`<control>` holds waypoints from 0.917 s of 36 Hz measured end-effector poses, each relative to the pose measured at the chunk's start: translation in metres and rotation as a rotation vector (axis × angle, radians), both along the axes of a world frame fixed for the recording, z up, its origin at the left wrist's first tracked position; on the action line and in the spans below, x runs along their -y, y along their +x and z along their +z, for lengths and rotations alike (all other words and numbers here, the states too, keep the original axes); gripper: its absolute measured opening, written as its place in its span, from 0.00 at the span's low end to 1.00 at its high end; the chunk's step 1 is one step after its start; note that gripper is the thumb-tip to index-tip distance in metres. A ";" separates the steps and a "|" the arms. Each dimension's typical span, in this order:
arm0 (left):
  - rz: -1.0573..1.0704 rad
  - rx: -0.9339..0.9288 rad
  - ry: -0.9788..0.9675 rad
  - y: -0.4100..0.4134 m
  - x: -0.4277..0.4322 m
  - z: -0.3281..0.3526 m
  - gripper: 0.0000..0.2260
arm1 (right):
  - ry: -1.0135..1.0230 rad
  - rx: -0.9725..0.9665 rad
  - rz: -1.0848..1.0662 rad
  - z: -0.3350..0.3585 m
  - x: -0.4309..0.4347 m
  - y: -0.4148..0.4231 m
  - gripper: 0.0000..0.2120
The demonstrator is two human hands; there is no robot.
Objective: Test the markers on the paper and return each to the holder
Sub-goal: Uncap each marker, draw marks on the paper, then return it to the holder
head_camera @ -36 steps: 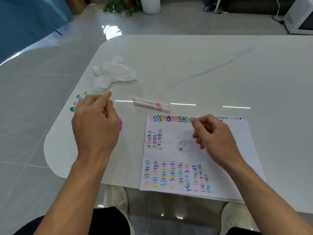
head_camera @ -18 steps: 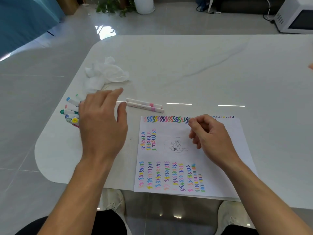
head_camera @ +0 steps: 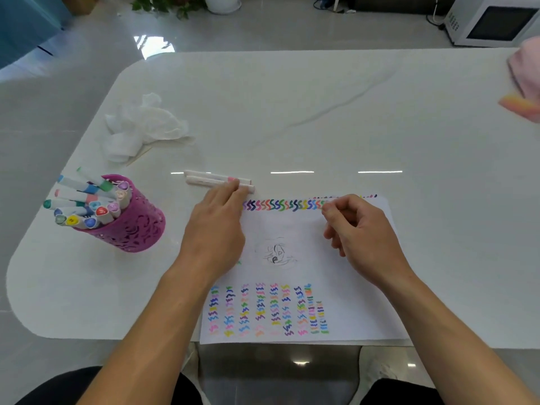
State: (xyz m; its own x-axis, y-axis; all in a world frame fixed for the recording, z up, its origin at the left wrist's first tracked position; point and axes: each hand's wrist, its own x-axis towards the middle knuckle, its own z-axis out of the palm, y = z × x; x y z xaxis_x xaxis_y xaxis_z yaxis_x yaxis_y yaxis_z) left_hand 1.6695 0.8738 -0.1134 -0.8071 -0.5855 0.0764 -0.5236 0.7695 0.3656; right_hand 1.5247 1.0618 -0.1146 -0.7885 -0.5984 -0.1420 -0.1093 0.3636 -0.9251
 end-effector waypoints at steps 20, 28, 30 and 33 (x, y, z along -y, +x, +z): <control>0.266 -0.138 -0.084 -0.011 -0.001 0.003 0.05 | 0.088 0.032 0.033 -0.004 -0.007 -0.003 0.11; 0.242 -0.123 -0.059 -0.011 -0.001 0.000 0.12 | 0.085 0.046 0.038 -0.007 -0.007 -0.004 0.11; 0.242 -0.123 -0.043 -0.010 -0.001 0.000 0.13 | 0.088 0.047 0.042 -0.007 -0.006 -0.004 0.11; 0.261 -0.124 -0.048 -0.010 -0.001 0.000 0.11 | 0.092 0.046 0.046 -0.008 -0.006 -0.004 0.11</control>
